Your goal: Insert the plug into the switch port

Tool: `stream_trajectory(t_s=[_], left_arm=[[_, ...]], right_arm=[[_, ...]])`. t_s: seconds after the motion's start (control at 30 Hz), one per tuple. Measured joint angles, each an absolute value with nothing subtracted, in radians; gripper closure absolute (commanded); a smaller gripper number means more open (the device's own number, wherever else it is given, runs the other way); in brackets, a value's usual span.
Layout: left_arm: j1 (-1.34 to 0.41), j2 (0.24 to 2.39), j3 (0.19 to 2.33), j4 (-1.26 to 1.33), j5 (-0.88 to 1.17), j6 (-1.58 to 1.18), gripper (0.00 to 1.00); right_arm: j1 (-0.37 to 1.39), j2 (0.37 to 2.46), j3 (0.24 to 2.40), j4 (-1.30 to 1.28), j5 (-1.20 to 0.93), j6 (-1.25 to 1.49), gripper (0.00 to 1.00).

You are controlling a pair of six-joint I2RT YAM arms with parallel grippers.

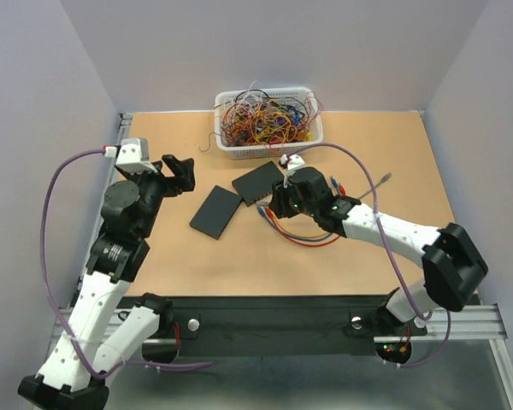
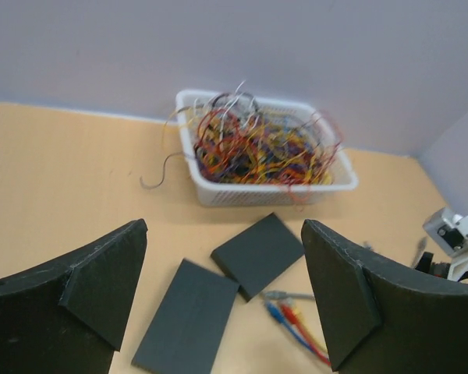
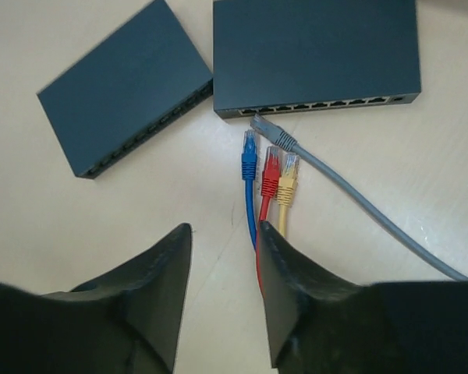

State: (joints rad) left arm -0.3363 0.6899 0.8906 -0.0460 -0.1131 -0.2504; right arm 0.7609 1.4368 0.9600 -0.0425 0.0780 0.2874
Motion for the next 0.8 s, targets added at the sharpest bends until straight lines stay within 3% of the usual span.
stream_trajectory(t_s=[0.3,0.8], left_arm=[[-0.336,0.761,0.824,-0.157,-0.169,-0.225,0.11],[-0.325,0.743,0.824,-0.159,-0.204,-0.225,0.15]], right_arm=[[0.772,1.688,1.048,-0.071,0.041,0.277,0.61],[0.789,1.819,1.110,-0.075,0.026,0.259,0.67]])
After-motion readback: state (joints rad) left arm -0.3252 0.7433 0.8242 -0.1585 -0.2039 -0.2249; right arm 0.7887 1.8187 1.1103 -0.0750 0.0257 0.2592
